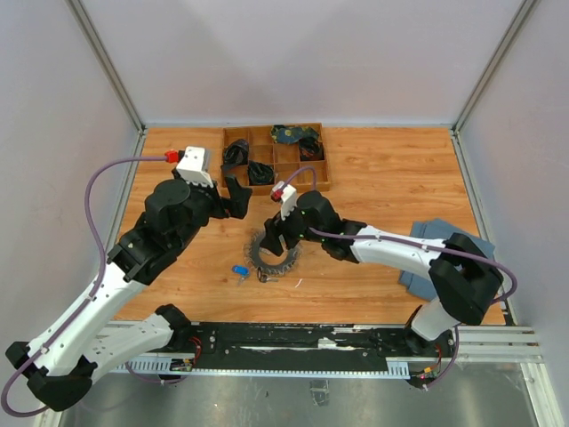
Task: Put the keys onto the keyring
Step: Place the keyring at the center of the board, then reset both arms
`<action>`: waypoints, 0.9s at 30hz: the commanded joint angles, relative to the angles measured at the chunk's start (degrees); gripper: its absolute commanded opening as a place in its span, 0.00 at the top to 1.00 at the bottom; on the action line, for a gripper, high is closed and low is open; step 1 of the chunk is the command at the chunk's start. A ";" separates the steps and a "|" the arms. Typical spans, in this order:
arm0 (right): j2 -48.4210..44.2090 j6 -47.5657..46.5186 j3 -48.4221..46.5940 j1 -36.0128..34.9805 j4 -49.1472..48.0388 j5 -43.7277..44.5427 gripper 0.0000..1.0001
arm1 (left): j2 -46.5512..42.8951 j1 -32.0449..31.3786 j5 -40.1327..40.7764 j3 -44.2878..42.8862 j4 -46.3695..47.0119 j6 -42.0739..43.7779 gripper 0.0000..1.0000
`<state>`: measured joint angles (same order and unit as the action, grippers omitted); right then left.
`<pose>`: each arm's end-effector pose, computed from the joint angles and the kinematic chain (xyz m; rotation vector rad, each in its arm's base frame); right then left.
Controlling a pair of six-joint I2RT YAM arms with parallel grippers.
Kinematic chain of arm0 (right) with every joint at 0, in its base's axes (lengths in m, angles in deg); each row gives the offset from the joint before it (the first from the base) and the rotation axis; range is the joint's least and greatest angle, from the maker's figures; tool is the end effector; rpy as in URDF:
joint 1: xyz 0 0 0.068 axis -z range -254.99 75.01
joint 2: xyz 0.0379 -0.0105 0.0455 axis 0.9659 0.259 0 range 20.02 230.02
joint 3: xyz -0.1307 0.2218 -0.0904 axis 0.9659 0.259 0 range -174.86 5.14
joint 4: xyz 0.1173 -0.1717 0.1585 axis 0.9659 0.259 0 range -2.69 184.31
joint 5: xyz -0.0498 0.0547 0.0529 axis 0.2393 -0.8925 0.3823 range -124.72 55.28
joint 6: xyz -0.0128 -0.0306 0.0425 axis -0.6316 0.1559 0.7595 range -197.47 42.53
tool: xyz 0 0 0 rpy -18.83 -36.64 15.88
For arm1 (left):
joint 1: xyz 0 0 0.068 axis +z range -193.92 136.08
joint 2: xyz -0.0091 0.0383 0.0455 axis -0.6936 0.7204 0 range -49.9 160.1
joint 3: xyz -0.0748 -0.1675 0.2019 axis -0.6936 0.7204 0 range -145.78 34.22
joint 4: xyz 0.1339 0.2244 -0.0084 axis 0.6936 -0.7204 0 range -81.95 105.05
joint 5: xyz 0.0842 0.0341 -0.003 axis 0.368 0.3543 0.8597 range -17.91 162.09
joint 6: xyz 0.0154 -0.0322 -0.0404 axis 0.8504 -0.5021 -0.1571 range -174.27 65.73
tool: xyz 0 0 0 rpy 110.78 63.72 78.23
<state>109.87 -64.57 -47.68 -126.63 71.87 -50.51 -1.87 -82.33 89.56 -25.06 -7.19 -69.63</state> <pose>0.2107 0.2817 0.2381 -0.8674 1.8813 0.9903 0.1462 -0.1022 0.3959 0.1330 1.7668 -0.4147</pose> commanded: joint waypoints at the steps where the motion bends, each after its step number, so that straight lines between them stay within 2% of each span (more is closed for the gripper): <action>1: -5.70 0.29 -1.70 -0.10 4.53 4.45 0.25 | -0.26 0.39 1.82 0.40 -1.09 -1.42 0.00; 2: -7.18 0.36 -1.43 0.40 6.53 5.13 0.17 | 0.14 0.86 1.67 0.52 -1.35 -1.42 0.00; 3: -8.64 1.28 -0.94 1.17 8.78 5.86 0.02 | 0.58 1.89 1.04 0.69 -1.58 -1.62 0.00; 5: -11.65 3.37 0.51 4.29 11.20 4.12 0.02 | 1.71 6.00 -3.46 1.20 -1.80 -2.46 0.00; 8: -16.14 6.65 3.43 12.50 12.97 -4.67 0.02 | 2.07 13.39 -10.04 2.26 -1.31 -3.87 0.00; 11: -22.43 7.33 5.83 20.22 17.38 -8.78 0.02 | 2.15 17.07 -10.27 2.11 -2.27 -4.13 0.00; 18: -38.48 2.29 5.76 30.43 35.90 2.56 0.02 | -3.21 17.30 -5.08 3.51 -5.89 -3.53 0.00; 21: -46.76 -0.69 5.75 30.97 41.59 9.13 0.02 | -6.74 17.24 -4.54 5.24 -6.74 -5.05 0.00; 27: -59.45 -3.68 5.57 30.97 49.50 15.91 0.02 | -11.25 17.20 -4.08 8.75 -8.78 -8.57 0.00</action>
<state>56.12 -65.03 -41.63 -96.20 112.44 -41.86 -11.20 -65.39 84.17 -18.29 -14.25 -75.20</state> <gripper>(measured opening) 0.983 0.994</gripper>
